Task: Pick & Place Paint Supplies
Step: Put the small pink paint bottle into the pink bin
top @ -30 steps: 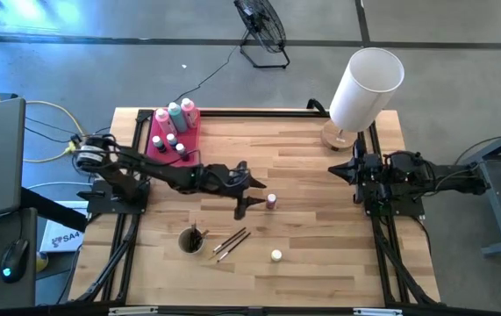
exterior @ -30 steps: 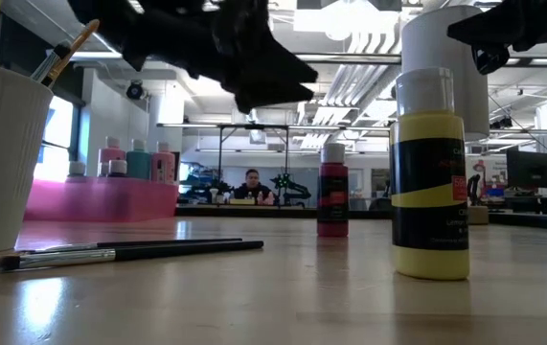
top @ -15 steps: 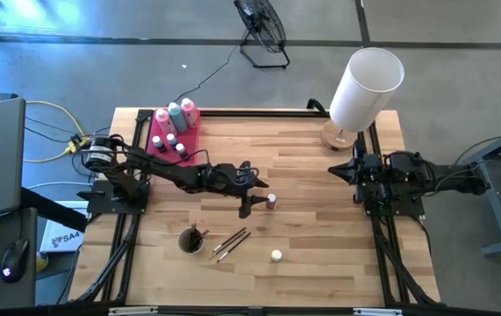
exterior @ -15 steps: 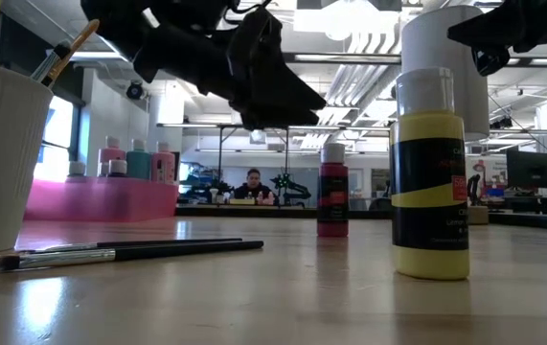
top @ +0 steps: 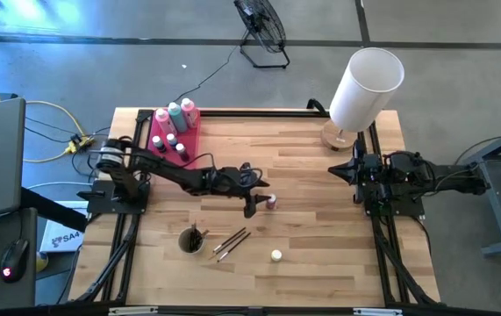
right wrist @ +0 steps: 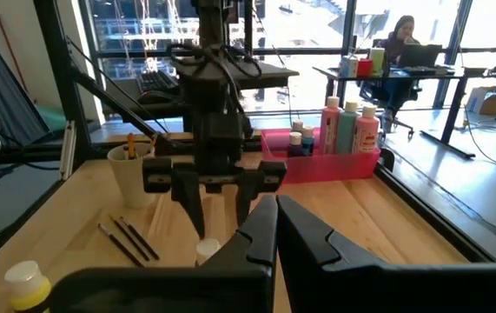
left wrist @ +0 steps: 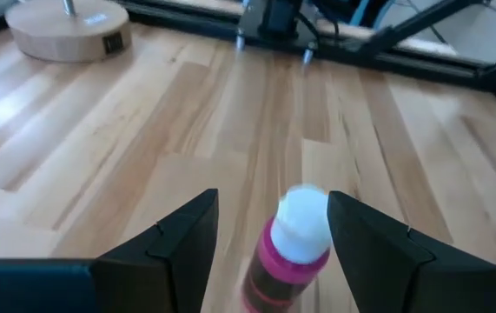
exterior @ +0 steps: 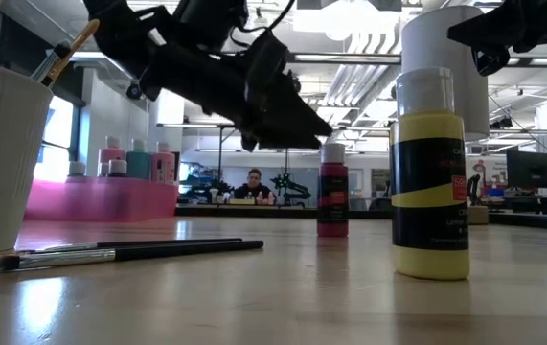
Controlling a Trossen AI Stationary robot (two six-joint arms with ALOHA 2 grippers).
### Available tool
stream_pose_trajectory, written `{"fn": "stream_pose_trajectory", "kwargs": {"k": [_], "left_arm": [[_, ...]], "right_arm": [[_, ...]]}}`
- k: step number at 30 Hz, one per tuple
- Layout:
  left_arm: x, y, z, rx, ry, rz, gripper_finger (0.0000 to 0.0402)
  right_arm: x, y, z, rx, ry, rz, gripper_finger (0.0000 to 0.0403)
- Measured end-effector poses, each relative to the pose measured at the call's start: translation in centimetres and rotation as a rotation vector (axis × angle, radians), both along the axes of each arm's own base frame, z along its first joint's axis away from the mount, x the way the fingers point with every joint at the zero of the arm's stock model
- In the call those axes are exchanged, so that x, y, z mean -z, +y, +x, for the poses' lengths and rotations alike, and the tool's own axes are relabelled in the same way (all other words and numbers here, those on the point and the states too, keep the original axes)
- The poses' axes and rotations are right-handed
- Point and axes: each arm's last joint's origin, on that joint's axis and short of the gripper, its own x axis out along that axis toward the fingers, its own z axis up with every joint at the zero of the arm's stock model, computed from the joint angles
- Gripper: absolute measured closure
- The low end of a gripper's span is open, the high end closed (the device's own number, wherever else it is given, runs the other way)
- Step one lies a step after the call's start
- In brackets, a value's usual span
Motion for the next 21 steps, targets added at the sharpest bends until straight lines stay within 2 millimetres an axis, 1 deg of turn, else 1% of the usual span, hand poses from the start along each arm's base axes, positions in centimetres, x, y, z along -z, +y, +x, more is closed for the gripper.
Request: {"fn": "stream_pose_trajectory", "kwargs": {"k": [5, 8, 14, 21], "left_arm": [[0.8, -0.1, 0.5, 0.032, -0.002, -0.007, 0.0187], [1.0, -0.2, 1.1, 0.04, -0.006, -0.008, 0.0187], [0.9, -0.4, 2.3, 0.119, -0.004, 0.002, 0.0187], [0.7, -0.1, 2.5, 0.102, 0.017, 0.031, 0.0187]], "right_arm": [[0.0, 0.0, 0.0, 0.0, 0.001, 0.0, 0.0401], [0.0, 0.0, 0.0, 0.0, 0.002, 0.0, 0.0401], [0.0, 0.0, 0.0, 0.001, 0.004, -0.001, 0.0401], [0.3, 0.0, 0.0, 0.0, 0.028, -0.003, 0.0401]]}}
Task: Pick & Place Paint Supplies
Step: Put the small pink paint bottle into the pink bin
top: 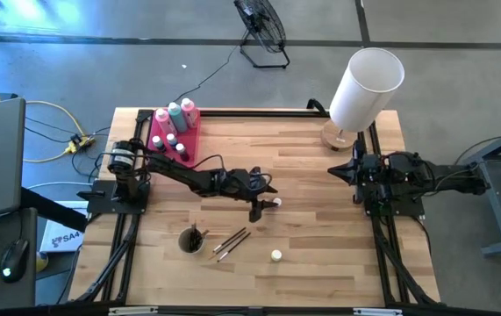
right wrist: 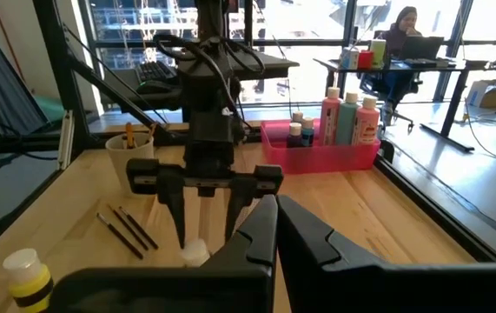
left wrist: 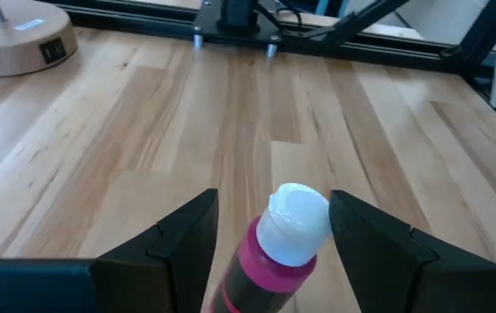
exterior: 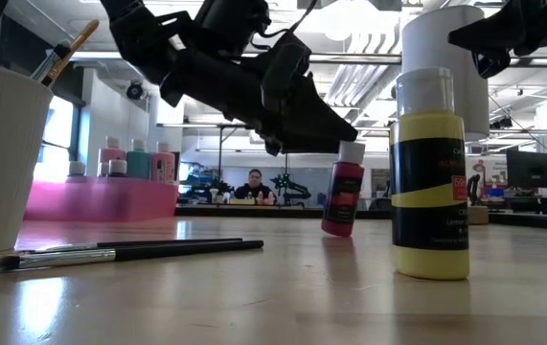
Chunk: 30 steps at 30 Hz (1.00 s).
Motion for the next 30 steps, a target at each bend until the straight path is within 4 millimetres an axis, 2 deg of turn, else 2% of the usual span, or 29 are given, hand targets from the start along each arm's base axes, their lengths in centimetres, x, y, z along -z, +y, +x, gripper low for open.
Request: {"fn": "stream_pose_trajectory", "kwargs": {"k": [7, 15, 21, 26, 30], "left_arm": [[0.8, 0.1, -0.2, -0.014, 0.068, 0.026, 0.0187], [0.5, 0.1, -0.2, -0.01, 0.052, 0.026, 0.0187], [-1.1, 0.1, -0.5, 0.006, 0.012, 0.066, 0.0187], [-1.6, 0.4, -0.6, -0.115, 0.022, 0.03, 0.0187], [-1.7, 0.7, -0.5, -0.254, 0.153, -0.055, 0.0187]], "right_arm": [[0.1, 0.0, 0.0, 0.0, 0.009, 0.0, 0.0401], [0.1, 0.0, 0.0, 0.0, 0.01, 0.0, 0.0401], [0.1, 0.0, 0.0, 0.0, 0.01, 0.0, 0.0401], [0.1, 0.0, 0.0, 0.0, 0.009, 0.001, 0.0401], [0.0, 0.0, 0.0, 0.001, 0.0, 0.019, 0.0401]]}}
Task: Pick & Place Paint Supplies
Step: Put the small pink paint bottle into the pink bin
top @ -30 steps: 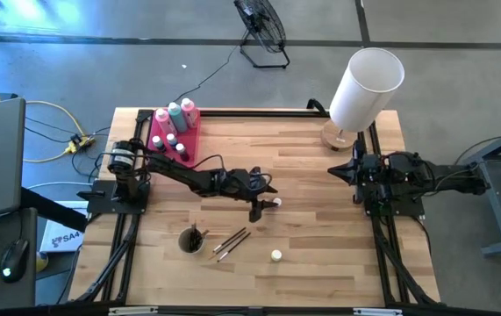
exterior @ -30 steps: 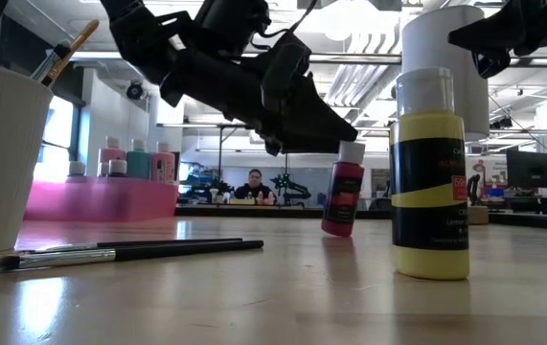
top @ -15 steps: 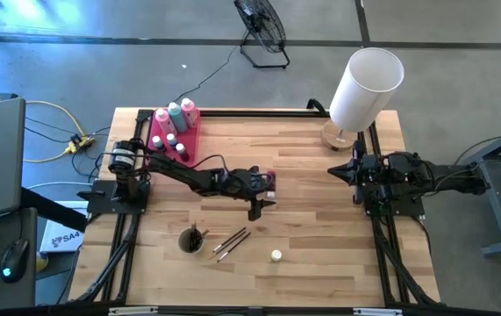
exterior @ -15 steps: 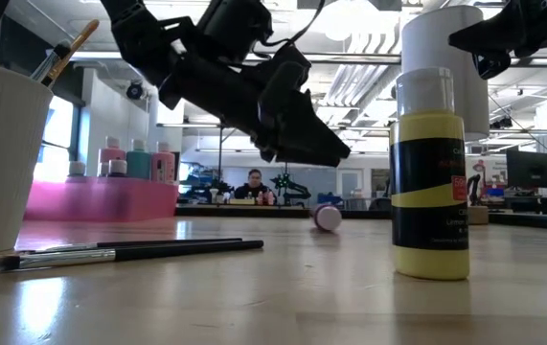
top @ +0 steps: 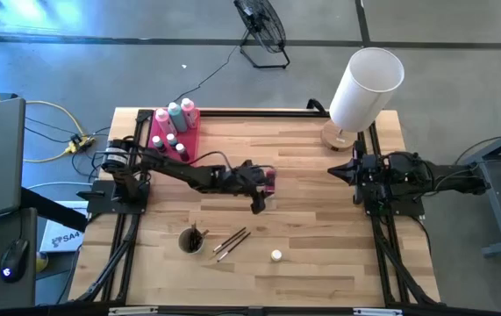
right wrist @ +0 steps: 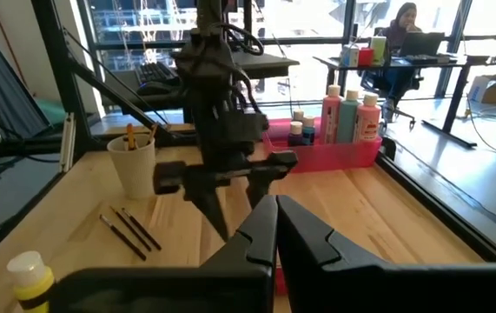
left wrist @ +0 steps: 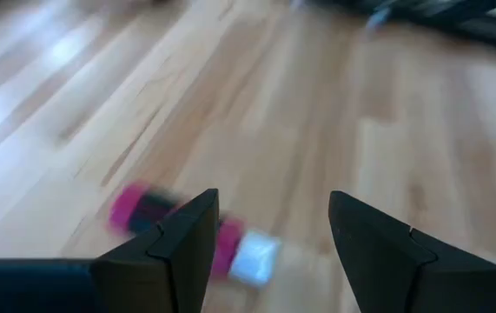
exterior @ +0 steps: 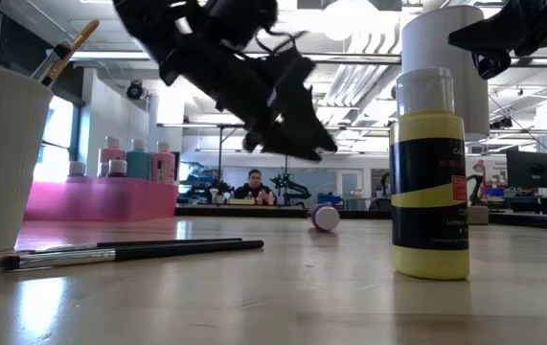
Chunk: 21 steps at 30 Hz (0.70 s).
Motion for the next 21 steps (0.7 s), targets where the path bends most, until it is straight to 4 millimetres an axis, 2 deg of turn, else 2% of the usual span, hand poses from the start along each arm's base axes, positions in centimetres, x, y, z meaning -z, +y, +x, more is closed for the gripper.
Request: {"fn": "stream_pose_trajectory", "kwargs": {"k": [2, 6, 10, 12, 18, 21], "left_arm": [[-0.6, 0.1, 0.3, -0.065, 0.054, -0.031, 0.0187], [-3.3, 0.5, 1.1, -0.123, 0.145, -0.059, 0.0187], [-6.2, 1.2, 1.5, -0.111, 0.222, -0.018, 0.0187], [-7.0, 1.4, 1.5, -0.066, 0.259, 0.046, 0.0187], [-7.2, 1.0, 1.5, 0.257, 0.332, 0.277, 0.0187], [-6.6, 0.9, 2.0, 0.363, 0.347, 0.374, 0.0187]], "right_arm": [[-0.1, 0.0, 0.0, 0.0, -0.006, 0.005, 0.0401], [-0.1, 0.0, 0.0, 0.001, -0.007, 0.006, 0.0401], [-0.1, 0.0, 0.0, 0.001, -0.008, 0.009, 0.0401], [-0.1, 0.0, 0.0, 0.0, -0.007, 0.01, 0.0401], [-0.1, 0.1, 0.0, -0.03, -0.008, 0.034, 0.0401], [0.0, 0.2, 0.0, -0.052, -0.008, 0.041, 0.0401]]}}
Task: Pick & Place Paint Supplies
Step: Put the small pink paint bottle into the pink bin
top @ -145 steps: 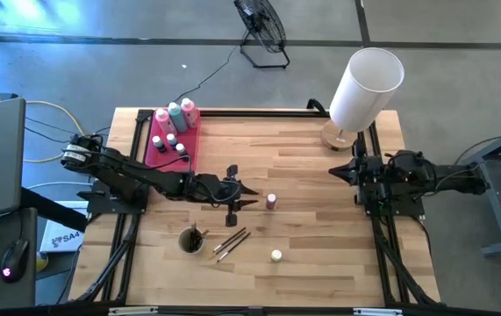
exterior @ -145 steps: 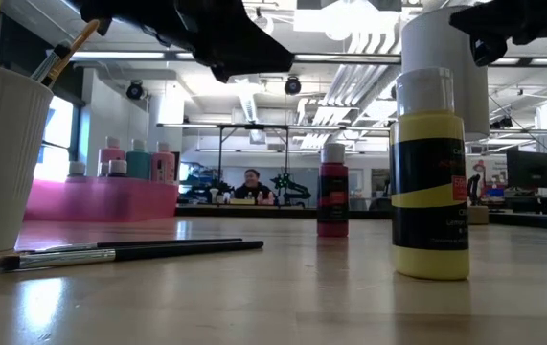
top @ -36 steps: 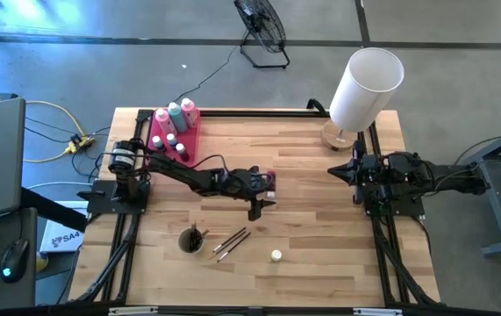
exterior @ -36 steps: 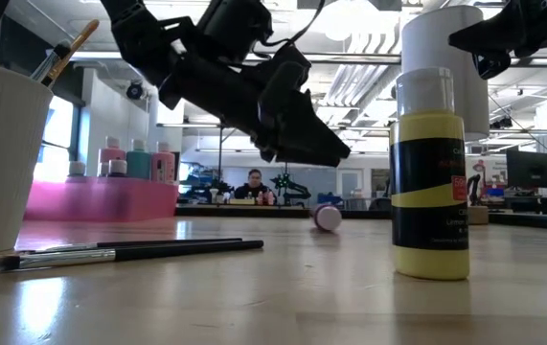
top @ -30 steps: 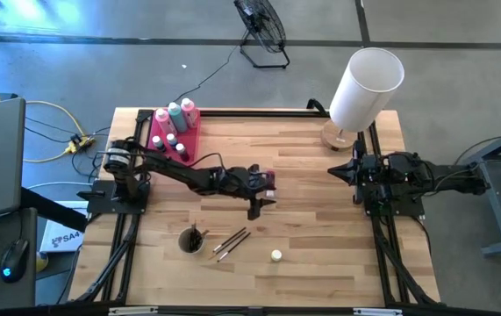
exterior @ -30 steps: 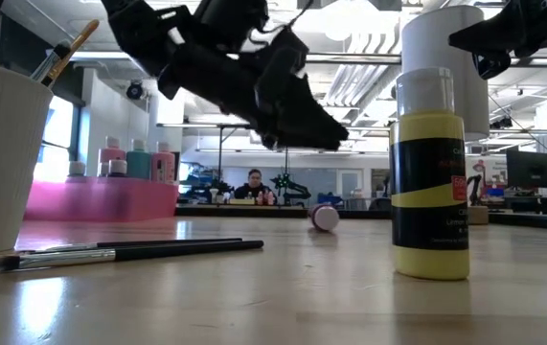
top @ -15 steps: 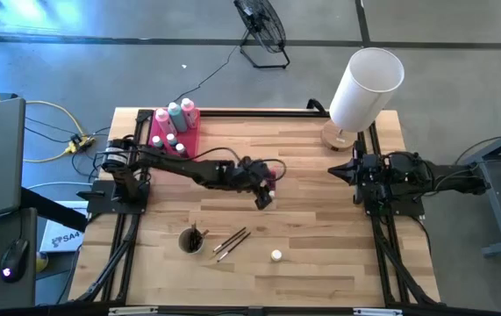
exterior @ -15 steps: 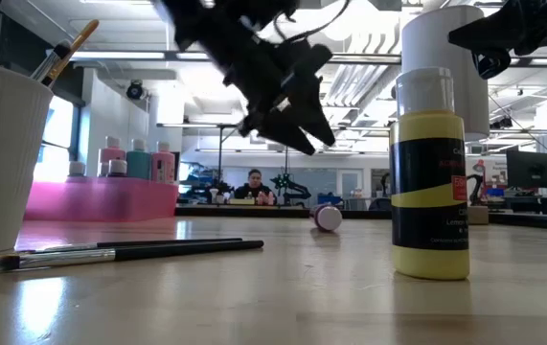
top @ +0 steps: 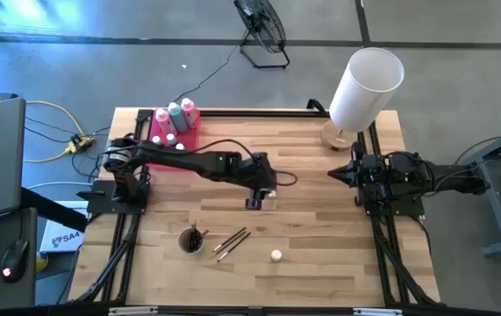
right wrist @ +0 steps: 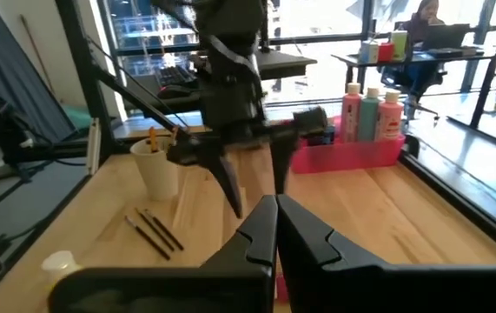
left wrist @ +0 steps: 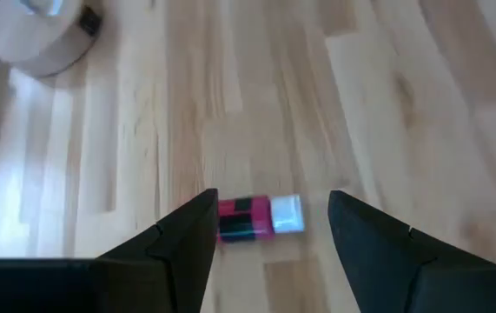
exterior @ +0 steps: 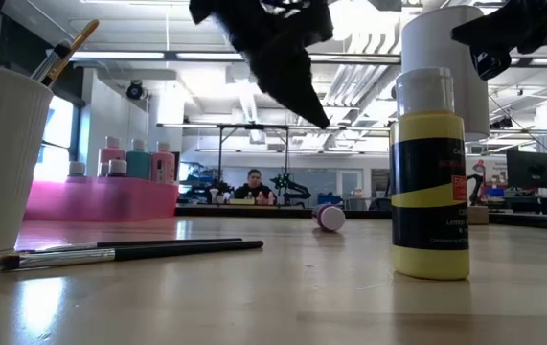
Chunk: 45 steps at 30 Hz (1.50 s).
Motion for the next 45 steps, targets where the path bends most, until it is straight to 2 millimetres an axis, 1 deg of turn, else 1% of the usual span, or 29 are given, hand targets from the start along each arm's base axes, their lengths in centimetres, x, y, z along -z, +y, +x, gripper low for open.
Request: {"fn": "stream_pose_trajectory", "kwargs": {"k": [5, 9, 12, 15, 19, 22, 23, 24, 25, 26, 28, 29, 30, 32, 34, 35, 36, 38, 40, 42, 45], "left_arm": [[1.4, 0.1, 0.6, 0.145, 0.055, 0.149, 0.0187], [2.5, 0.2, 0.9, 0.279, 0.119, 0.341, 0.0187], [2.4, 0.3, 0.9, 0.366, 0.138, 0.455, 0.0187], [2.2, 0.3, 1.1, 0.428, 0.128, 0.524, 0.0187], [2.1, 0.2, 1.3, 0.459, 0.099, 0.532, 0.0187], [3.0, 0.2, 1.7, 0.482, 0.113, 0.539, 0.0187], [3.3, 0.2, 1.6, 0.505, 0.139, 0.55, 0.0187], [3.5, 0.2, 1.5, 0.531, 0.156, 0.57, 0.0187], [3.7, 0.2, 1.9, 0.542, 0.164, 0.599, 0.0187], [3.4, 0.3, 2.5, 0.526, 0.154, 0.629, 0.0187], [3.2, 0.9, 2.7, 0.503, 0.214, 0.648, 0.0187], [3.1, 1.1, 3.3, 0.497, 0.214, 0.658, 0.0187], [2.6, 1.4, 4.2, 0.486, 0.179, 0.67, 0.0187], [2.0, 1.8, 4.6, 0.515, 0.207, 0.652, 0.0187], [1.2, 1.9, 5.7, 0.521, 0.16, 0.644, 0.0187], [1.0, 1.9, 5.9, 0.541, 0.168, 0.634, 0.0187], [1.0, 2.1, 5.7, 0.554, 0.204, 0.62, 0.0187], [1.0, 2.0, 6.2, 0.57, 0.213, 0.61, 0.0187], [1.2, 1.9, 5.7, 0.606, 0.275, 0.582, 0.0188], [1.2, 1.8, 5.7, 0.613, 0.269, 0.577, 0.0188], [1.9, 1.5, 5.0, 0.653, 0.324, 0.524, 0.0187]], "right_arm": [[0.1, 0.0, 0.1, -0.007, 0.013, 0.022, 0.0401], [0.3, 0.0, 0.3, 0.004, 0.038, 0.019, 0.0401], [0.5, 0.0, 0.6, 0.007, 0.058, 0.014, 0.0401], [0.6, 0.0, 0.8, 0.01, 0.072, 0.011, 0.0401], [0.7, 0.0, 1.2, 0.035, 0.082, 0.005, 0.0401], [0.8, 0.0, 1.5, 0.032, 0.099, -0.014, 0.0401], [0.9, 0.0, 1.5, 0.029, 0.104, -0.017, 0.0401], [0.9, 0.0, 1.6, 0.029, 0.107, -0.018, 0.0401], [0.9, 0.0, 1.7, 0.029, 0.111, -0.018, 0.0401], [1.0, 0.0, 1.8, 0.029, 0.117, -0.019, 0.0401], [1.0, 0.0, 1.9, 0.029, 0.119, -0.019, 0.0401], [1.0, 0.0, 2.0, 0.029, 0.117, -0.019, 0.0401], [1.0, 0.0, 2.0, 0.028, 0.119, -0.019, 0.0401], [1.0, 0.0, 2.1, 0.028, 0.124, -0.023, 0.0401], [1.0, 0.0, 2.1, 0.027, 0.121, -0.023, 0.0401], [1.0, 0.0, 2.1, 0.026, 0.123, -0.023, 0.0401], [1.0, 0.0, 2.1, 0.027, 0.123, -0.024, 0.0401], [1.1, 0.0, 2.1, 0.026, 0.135, -0.028, 0.0401], [1.1, 0.0, 2.2, 0.024, 0.135, -0.039, 0.0401], [1.2, 0.0, 2.2, 0.022, 0.144, -0.043, 0.0401], [1.2, 0.0, 2.2, 0.023, 0.143, -0.047, 0.0401]]}}
